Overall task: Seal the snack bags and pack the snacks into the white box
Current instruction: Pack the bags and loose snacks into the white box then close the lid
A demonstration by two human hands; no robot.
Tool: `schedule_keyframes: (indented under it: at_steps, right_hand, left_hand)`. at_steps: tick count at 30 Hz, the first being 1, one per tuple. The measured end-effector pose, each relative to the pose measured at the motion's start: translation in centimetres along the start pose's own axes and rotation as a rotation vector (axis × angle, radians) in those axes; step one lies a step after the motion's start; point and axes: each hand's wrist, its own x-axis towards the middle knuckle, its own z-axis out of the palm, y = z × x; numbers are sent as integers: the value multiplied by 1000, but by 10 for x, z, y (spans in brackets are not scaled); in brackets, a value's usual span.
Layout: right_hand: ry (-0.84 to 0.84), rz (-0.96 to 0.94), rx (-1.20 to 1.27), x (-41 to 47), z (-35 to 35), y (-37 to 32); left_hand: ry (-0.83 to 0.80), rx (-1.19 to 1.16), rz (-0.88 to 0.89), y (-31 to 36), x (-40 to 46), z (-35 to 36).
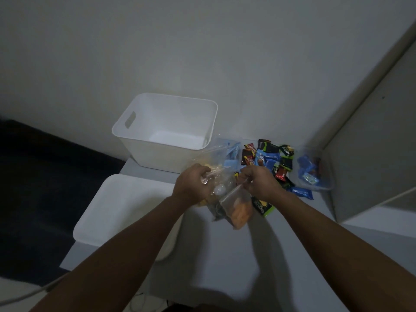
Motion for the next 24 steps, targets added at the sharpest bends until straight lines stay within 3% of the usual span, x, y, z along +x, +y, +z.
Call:
schedule_keyframes:
  at_steps: [3, 5, 9, 12, 17, 24]
  right_hand:
    - [-37, 57, -26, 0, -4, -1]
    - [-84, 63, -55, 1, -10, -1]
    - [-236, 71, -67, 5, -40, -18]
    - [-259, 63, -57, 12, -82, -43]
    - [-191, 89, 99, 26, -159, -97]
    - [88, 63, 337, 74, -190, -166]
  left_hand:
    - [-161, 59, -165, 7, 9, -3]
    - [-218, 136, -160, 10, 13, -5]
    - [-374, 97, -110, 23, 25, -24]
    - [-445, 50, -115, 46, 43, -57]
    - [-482, -132, -244, 77, 80, -136]
    - [-281, -252, -290, 84, 141, -220]
